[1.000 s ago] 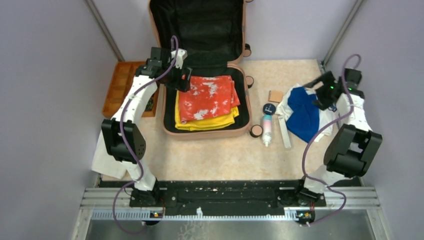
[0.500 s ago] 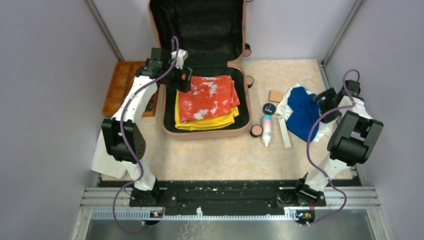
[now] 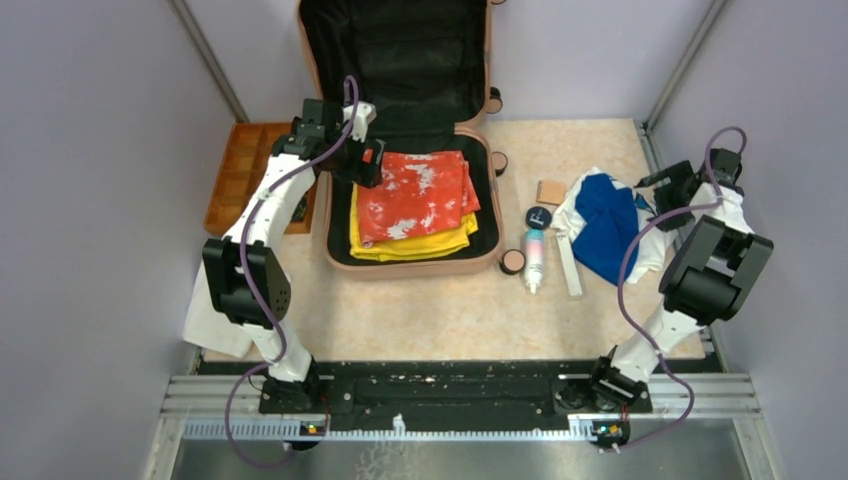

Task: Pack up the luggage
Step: Move the clothes to the center of the board, then pick up the clothes at the center of the board, then place the clothes in the luggage.

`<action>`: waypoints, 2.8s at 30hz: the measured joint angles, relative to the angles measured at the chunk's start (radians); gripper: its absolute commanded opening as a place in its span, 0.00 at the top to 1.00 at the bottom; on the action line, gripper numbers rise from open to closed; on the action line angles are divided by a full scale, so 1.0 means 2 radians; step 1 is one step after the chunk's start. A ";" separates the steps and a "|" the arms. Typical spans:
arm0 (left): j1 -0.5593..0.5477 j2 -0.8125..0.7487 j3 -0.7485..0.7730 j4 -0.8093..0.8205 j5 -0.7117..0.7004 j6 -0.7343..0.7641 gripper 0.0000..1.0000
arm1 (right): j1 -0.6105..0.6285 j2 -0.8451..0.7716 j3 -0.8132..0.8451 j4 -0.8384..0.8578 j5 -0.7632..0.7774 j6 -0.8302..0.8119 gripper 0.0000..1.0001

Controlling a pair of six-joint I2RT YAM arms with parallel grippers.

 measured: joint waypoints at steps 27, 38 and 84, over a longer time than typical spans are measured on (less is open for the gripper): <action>0.000 -0.002 0.000 0.001 -0.014 0.000 0.01 | 0.028 0.086 0.038 0.039 -0.056 -0.041 0.91; 0.000 -0.002 0.000 -0.001 -0.017 0.000 0.01 | 0.033 0.048 0.012 0.093 -0.099 -0.004 1.00; 0.071 -0.075 0.063 -0.018 -0.042 -0.049 0.01 | 0.558 0.081 0.319 0.143 -0.235 0.035 1.00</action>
